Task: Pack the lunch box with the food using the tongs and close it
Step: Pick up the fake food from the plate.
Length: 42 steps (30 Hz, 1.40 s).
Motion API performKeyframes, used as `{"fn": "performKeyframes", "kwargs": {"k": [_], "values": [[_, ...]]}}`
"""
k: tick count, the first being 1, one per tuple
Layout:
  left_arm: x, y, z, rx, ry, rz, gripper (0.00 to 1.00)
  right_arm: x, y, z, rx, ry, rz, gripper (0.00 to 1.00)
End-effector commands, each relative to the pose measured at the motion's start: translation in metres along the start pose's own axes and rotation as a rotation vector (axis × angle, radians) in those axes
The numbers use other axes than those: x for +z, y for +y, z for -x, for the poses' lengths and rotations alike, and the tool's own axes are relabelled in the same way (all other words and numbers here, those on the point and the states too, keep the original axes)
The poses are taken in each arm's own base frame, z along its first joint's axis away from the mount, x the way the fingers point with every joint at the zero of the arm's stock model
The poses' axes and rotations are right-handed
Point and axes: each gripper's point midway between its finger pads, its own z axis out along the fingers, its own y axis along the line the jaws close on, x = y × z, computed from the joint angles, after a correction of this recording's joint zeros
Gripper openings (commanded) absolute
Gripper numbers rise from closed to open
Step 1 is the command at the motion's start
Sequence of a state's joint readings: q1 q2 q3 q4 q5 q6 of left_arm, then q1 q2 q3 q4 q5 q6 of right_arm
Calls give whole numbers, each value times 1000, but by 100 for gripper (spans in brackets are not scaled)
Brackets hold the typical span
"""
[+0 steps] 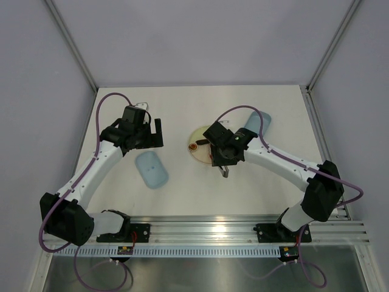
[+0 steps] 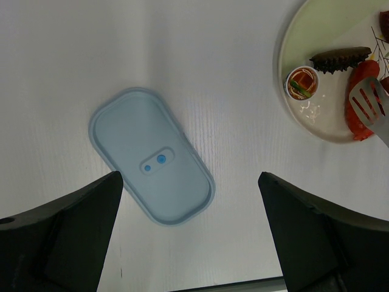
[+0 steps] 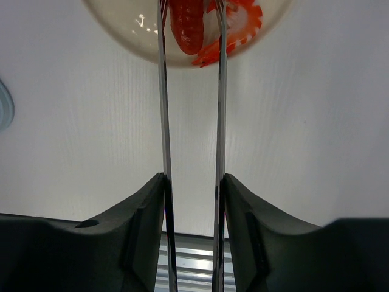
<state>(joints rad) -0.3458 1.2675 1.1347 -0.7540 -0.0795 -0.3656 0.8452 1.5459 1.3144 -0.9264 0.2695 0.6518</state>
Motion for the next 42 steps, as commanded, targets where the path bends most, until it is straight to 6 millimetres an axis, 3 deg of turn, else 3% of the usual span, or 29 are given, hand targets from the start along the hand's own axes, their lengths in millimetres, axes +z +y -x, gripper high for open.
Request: {"fn": "performKeyframes", "kwargs": {"k": [1, 19, 27, 31, 36, 42], "values": [[0, -1, 6, 7, -31, -1, 99, 1, 12, 12, -1, -29, 25, 49], [4, 0, 3, 8, -23, 4, 99, 17, 17, 5, -35, 15, 19, 50], [3, 0, 3, 9, -23, 4, 99, 12, 25, 6, -39, 23, 60, 48], [3, 0, 3, 9, -23, 3, 99, 6, 26, 7, -41, 16, 64, 41], [4, 0, 3, 8, -22, 6, 99, -5, 23, 14, -29, -17, 58, 21], [3, 0, 3, 7, -22, 6, 99, -26, 22, 29, 5, -90, 87, 11]]}}
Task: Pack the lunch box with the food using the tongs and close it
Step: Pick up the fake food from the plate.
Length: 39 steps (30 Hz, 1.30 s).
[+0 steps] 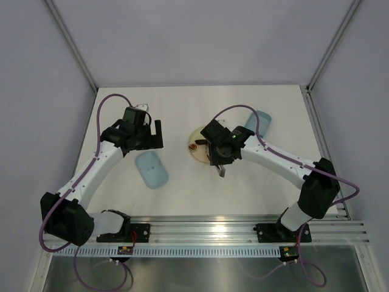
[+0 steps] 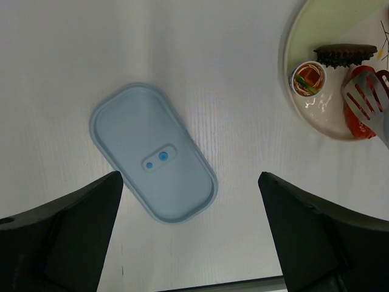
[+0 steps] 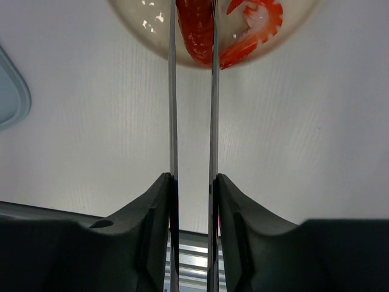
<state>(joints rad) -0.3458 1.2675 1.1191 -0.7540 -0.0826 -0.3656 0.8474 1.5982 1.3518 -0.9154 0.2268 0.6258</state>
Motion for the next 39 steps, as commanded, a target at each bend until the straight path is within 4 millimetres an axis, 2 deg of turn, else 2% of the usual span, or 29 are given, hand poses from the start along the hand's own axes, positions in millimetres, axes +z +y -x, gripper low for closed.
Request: {"fn": "performKeyframes", "kwargs": {"k": [1, 10, 19, 29, 39], "values": [[1, -2, 9, 7, -37, -3, 99, -38, 9, 29, 35, -134, 63, 9], [1, -2, 9, 10, -34, -2, 99, -45, 2, 35, 54, -169, 39, 7], [1, -2, 10, 10, -34, -2, 99, -45, 3, 40, 57, -189, 32, 1], [0, -2, 11, 11, -36, -1, 99, -61, 10, 60, 74, -265, 74, 0], [-1, -2, 10, 12, -38, 2, 99, -67, 20, 74, 87, -308, 111, 0]]}}
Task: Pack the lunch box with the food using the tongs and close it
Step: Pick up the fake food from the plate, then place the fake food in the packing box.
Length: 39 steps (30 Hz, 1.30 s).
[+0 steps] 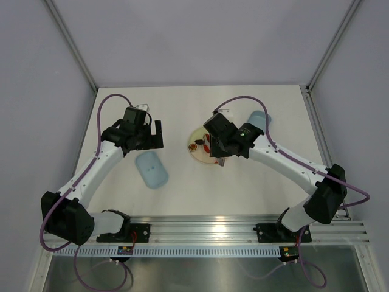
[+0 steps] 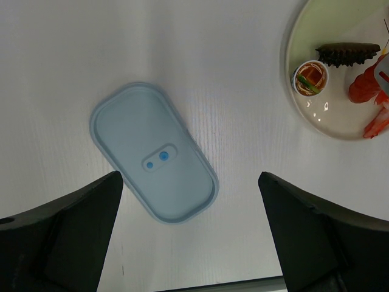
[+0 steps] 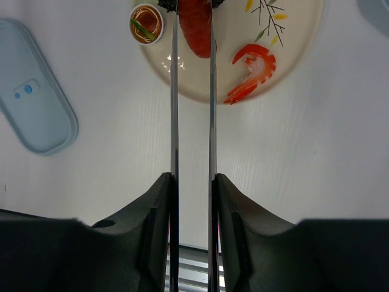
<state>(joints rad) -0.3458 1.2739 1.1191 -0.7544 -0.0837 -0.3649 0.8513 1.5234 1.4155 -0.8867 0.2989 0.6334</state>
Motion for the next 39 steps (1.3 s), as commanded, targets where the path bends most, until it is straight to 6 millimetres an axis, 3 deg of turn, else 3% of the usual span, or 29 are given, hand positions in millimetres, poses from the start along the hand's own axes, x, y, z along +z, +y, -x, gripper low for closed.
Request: {"fn": "performKeyframes", "kwargs": {"k": [1, 7, 11, 17, 24, 32, 39], "values": [[-3, -2, 10, 11, -42, -1, 99, -23, 15, 38, 41, -137, 58, 0], [-3, -1, 10, 13, -44, 4, 99, -28, 15, 41, 47, -148, 59, 0], [-2, 0, 9, 13, -40, 7, 99, -44, 11, 48, 63, -183, 71, 0], [-1, -2, 9, 10, -36, 0, 99, -61, -5, 61, 78, -250, 20, 0], [-2, -1, 8, 10, -36, 3, 99, -66, -30, 78, 86, -275, -47, 0], [-4, 2, 6, 18, -38, 13, 99, -73, -84, 105, 158, -324, -144, 0], [-3, 3, 6, 19, -36, 18, 99, -60, -131, 105, 192, -297, -239, 0]]}}
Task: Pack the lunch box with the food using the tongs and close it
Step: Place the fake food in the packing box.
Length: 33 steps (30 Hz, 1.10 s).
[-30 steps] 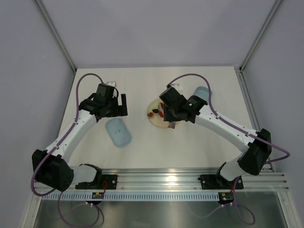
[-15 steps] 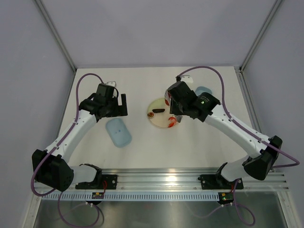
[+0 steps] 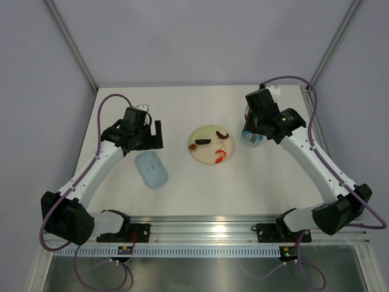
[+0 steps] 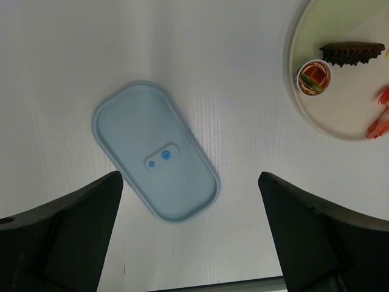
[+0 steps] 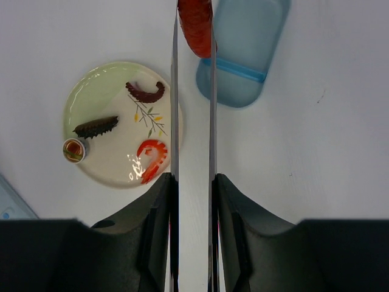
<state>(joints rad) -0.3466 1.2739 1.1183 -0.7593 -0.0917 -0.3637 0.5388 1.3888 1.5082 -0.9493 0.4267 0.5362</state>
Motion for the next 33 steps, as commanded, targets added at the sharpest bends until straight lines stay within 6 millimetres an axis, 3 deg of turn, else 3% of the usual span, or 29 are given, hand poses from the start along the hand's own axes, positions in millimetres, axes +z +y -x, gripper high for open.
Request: {"fn": "performKeyframes", "kwargs": {"k": [1, 15, 19, 33], "values": [[-3, 2, 7, 16, -39, 10, 99, -3, -16, 15, 2, -54, -28, 0], [-1, 3, 6, 18, -35, 17, 99, 18, -42, -14, -42, 22, -113, 0], [-1, 3, 4, 18, -31, 18, 99, 27, -48, -35, -59, 68, -133, 0], [0, 4, 3, 16, -27, 21, 99, 43, -44, -58, -78, 126, -108, 0]]}}
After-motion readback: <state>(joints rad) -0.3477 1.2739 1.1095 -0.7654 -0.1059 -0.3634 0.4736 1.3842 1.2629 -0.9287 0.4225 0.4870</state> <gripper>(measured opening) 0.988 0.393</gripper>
